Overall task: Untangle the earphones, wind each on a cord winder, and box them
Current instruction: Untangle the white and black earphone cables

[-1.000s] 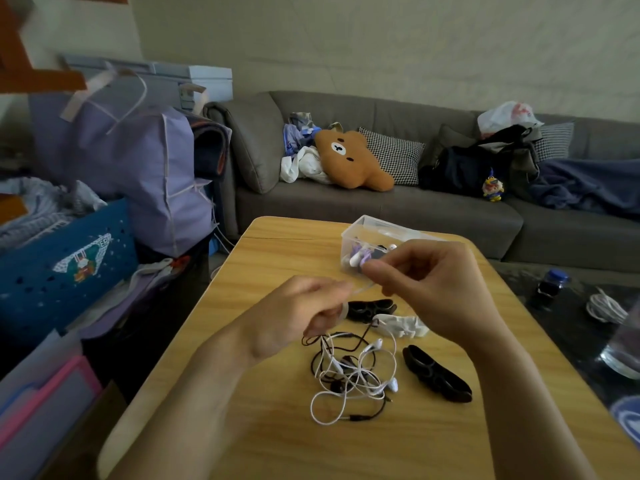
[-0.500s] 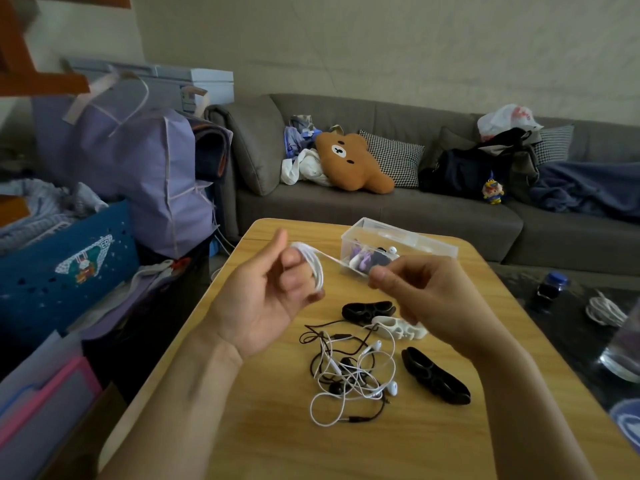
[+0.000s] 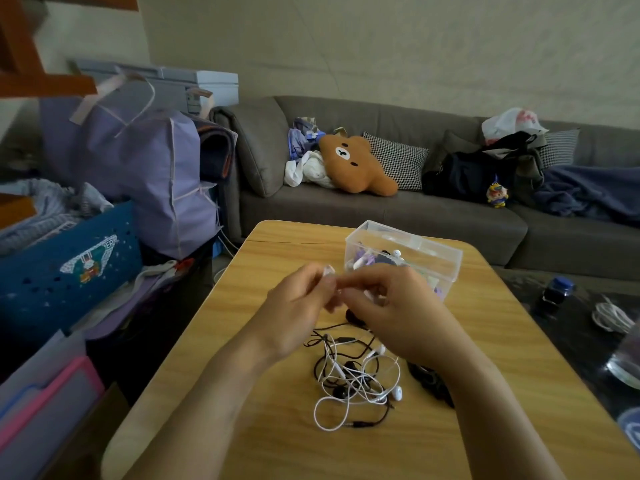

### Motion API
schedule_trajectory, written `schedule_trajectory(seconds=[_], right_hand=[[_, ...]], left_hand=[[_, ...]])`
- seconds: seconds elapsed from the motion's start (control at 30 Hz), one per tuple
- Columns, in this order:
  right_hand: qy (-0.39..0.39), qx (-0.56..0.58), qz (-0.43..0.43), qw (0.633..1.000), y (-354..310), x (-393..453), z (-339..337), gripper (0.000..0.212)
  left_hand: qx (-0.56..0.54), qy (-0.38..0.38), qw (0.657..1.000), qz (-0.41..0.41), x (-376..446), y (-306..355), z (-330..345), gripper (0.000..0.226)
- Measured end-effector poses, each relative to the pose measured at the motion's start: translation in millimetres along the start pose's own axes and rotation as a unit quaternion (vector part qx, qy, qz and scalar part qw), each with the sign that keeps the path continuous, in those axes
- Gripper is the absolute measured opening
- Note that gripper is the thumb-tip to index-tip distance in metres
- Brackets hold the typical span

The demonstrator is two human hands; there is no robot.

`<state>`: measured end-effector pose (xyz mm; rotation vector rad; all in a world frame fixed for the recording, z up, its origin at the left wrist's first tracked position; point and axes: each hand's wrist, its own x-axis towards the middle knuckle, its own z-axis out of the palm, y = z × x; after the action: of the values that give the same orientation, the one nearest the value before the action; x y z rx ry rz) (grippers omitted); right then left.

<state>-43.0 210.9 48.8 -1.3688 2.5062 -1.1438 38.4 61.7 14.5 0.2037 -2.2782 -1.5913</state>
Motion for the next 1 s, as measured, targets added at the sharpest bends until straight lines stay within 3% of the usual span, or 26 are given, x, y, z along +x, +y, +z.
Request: schedule_trajectory(seconds=[0.13,0.3,0.4,0.5,0.63,0.73,0.8,1.0], right_hand=[[0.085,0.083,-0.002,0.993,10,4,-1,0.007],[0.084,0.180,-0.026,0.980,17,3,5,0.022],[0.095,0.190,-0.038,0.976,17,4,12,0.031],[0.097,0.185,-0.023,0.978,15,6,25,0.025],[0.123,0.144,-0.019,0.982,8,9,42,0.018],[0.115,0.124,-0.031,0.985,2,8,47,0.013],[0.096,0.122,-0.016,0.988,2,8,48,0.009],[0.058,0.124,0.008,0.991,4,7,47,0.007]], left_hand=[[-0.029,-0.068,0.997,0.010,-2,8,3,0.045],[-0.134,-0.116,0.984,-0.001,-1,10,-2,0.052],[-0.215,-0.132,0.967,-0.024,-2,8,-5,0.044],[-0.275,-0.081,0.957,-0.044,-1,8,-1,0.043],[-0.317,0.095,0.939,-0.094,4,4,12,0.050],[-0.335,0.188,0.915,-0.125,10,-5,14,0.034],[-0.321,0.197,0.916,-0.138,11,-10,15,0.025],[-0.282,0.214,0.923,-0.150,13,-11,21,0.036]])
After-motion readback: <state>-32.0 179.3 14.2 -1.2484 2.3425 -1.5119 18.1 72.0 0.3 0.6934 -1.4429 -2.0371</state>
